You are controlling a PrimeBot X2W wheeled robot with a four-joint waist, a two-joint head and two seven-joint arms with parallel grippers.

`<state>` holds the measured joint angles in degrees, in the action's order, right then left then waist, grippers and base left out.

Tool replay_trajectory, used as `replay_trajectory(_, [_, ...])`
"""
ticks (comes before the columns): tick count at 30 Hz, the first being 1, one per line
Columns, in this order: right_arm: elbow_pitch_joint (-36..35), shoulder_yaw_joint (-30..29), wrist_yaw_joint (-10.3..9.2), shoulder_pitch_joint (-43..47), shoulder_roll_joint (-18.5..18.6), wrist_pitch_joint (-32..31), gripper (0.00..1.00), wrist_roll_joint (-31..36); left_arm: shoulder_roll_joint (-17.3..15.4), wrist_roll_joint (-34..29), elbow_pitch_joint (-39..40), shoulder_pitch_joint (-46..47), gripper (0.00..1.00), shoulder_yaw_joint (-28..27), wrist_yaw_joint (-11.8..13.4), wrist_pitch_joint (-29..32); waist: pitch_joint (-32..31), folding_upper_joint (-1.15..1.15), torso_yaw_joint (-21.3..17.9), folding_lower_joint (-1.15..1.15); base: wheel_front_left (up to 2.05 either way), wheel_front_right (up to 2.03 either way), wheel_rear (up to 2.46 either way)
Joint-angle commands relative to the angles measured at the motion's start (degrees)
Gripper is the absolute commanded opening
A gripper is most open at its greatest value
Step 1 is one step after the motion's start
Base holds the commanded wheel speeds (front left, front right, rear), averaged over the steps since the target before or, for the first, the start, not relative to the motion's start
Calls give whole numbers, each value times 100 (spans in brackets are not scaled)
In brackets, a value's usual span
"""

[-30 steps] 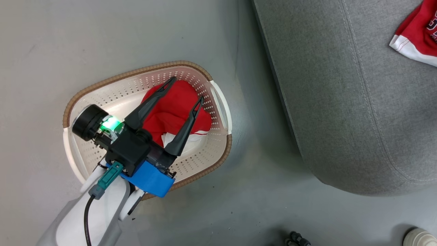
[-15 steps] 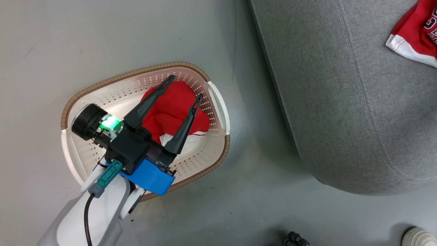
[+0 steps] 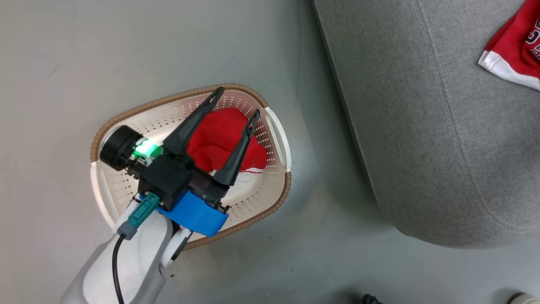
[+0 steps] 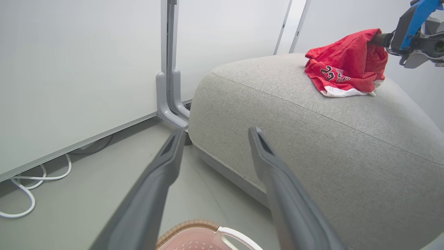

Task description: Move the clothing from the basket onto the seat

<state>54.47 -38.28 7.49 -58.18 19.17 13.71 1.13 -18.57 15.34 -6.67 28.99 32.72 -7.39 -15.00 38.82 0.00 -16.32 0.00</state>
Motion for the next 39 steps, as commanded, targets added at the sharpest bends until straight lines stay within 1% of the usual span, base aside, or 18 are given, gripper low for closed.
replay_trajectory(1, [-13, 82, 1, 168, 78, 30, 100, -50, 89, 25, -13, 24, 100, -16, -13, -28, -128, 0, 73, 0, 0, 0, 0])
replay_trajectory(4, [-34, 159, 1, 271, 111, 45, 100, -90, 184, 57, -38, -17, 100, -21, -13, -28, -228, 0, 121, 0, 0, 0, 0])
replay_trajectory(9, [-116, 392, 1, 633, 89, 71, 100, -174, 397, 133, -138, -171, 100, -146, -13, -28, -587, 0, 230, 0, 0, 0, 0])
replay_trajectory(15, [-325, 660, 1, 1220, 91, 32, 100, -243, 683, 232, -317, -474, 100, -349, -13, -28, -1192, 0, 397, 0, 0, 0, 0])
replay_trajectory(20, [-726, 881, 1, 1820, -75, 2, 100, -299, 903, 318, -443, -819, 100, -591, -13, -27, -1762, 0, 535, 0, 0, 0, 0])
replay_trajectory(24, [-1293, 1037, 1, 2362, -266, -101, 100, -349, 1018, 361, -525, -1150, 100, -820, -13, -28, -2165, 0, 636, 0, 0, 0, 0])
replay_trajectory(30, [-2551, 1142, 1, 3399, -602, -391, 100, -435, 1158, 414, -653, -1563, 100, -1173, -13, -27, -2658, 0, 871, 0, 0, 0, 0])
replay_trajectory(36, [-3898, 1257, 1, 4461, -1158, -786, 100, -363, 1269, 329, -750, -1868, 100, -1490, -13, -28, -3058, 0, 1147, 0, 0, 0, 0])
replay_trajectory(39, [-4427, 1339, 1, 4880, -1381, -914, 100, -318, 1305, 312, -802, -1984, 100, -1612, -13, -28, -3203, 0, 1285, 0, 0, 0, 0])
